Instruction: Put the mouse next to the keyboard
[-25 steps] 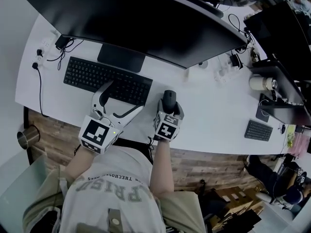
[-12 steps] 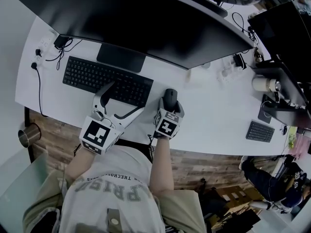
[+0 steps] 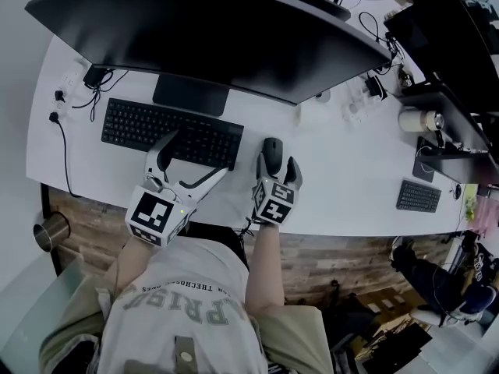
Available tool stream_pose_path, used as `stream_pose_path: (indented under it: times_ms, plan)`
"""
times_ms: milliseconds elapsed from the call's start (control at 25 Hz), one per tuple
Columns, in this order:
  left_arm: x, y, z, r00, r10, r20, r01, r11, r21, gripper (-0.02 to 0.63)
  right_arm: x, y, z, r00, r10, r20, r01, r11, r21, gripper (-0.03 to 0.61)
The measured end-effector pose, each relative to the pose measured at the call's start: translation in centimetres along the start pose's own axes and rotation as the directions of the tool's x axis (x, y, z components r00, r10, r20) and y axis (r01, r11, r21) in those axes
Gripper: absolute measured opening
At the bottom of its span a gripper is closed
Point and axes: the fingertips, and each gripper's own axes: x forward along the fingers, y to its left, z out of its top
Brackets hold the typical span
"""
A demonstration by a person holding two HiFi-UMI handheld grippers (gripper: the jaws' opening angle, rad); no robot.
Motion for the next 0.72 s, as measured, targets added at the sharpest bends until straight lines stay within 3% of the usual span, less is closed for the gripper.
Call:
stream_pose_path:
  times_ms: [120,320,480,640,720]
  plan:
    - [-1.0,0.1,1.0,0.999,-0.015,0.029,0.014,1.0,0.017,0.436,-3.9,0.9,3.8,0.981,0.009,0.192,-0.012,1.0,0.016,0.336]
    - [-3.3,-0.3,4.5,0.99,-0.065,0.124,0.056,0.995,0.078,0.436,-12.3,4.1,9.6,0.873,0.032,0.487,-0.048,0.999,0.02,0.336]
    - [-5.9,-1.0,7.1,0.974,-0.11,0.198,0.081,0.985,0.149,0.434,-17.9,6.6,11.9,0.813,0.019,0.583,-0.028,1.0,0.007,0.331]
    - [-8.6,-1.5,9.6,0.942,-0.168,0.291,0.122,0.978,0.169,0.378,-22.7,8.5,13.1,0.772,-0.028,0.635,0.03,1.0,0.008,0.193]
    - [-9.8,-1.5,10.2,0.928,-0.189,0.32,0.138,0.975,0.176,0.305,-24.7,9.4,13.6,0.747,-0.047,0.663,0.062,0.998,0.002,0.152]
